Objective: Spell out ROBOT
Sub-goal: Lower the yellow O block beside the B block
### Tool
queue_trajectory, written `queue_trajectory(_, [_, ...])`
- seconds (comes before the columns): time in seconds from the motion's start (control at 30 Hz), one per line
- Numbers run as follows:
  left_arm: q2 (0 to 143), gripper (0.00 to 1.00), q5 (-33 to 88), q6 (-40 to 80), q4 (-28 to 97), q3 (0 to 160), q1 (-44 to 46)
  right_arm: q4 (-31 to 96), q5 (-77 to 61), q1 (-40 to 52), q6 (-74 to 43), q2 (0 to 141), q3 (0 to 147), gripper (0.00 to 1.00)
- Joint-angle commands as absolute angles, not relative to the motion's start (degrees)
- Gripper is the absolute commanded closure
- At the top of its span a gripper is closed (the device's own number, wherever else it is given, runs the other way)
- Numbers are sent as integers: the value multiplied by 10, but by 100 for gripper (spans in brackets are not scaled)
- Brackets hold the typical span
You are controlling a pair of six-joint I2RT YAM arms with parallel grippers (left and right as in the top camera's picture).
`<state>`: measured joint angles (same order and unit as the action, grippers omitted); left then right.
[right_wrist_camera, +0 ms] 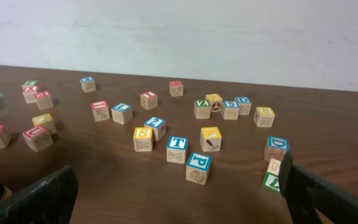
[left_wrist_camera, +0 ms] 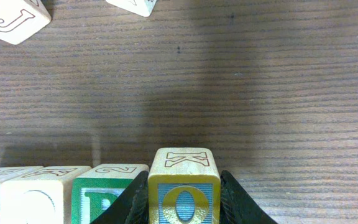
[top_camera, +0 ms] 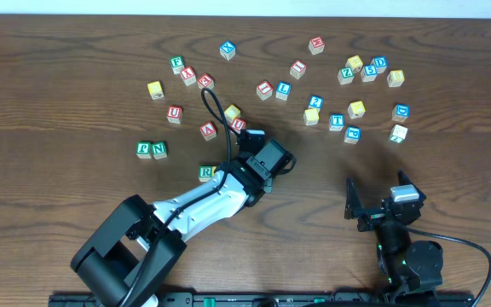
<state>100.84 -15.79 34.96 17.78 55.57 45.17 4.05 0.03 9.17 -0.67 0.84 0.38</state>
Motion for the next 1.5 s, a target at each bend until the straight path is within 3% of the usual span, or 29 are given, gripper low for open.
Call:
queue_trajectory(0.0, [1009,92,-169,359,179,546,450,43,5,87,-12,8,3,1])
queue_trajectory(1.47, [1009,93,-161,344,202,546,450,43,5,87,-12,8,3,1])
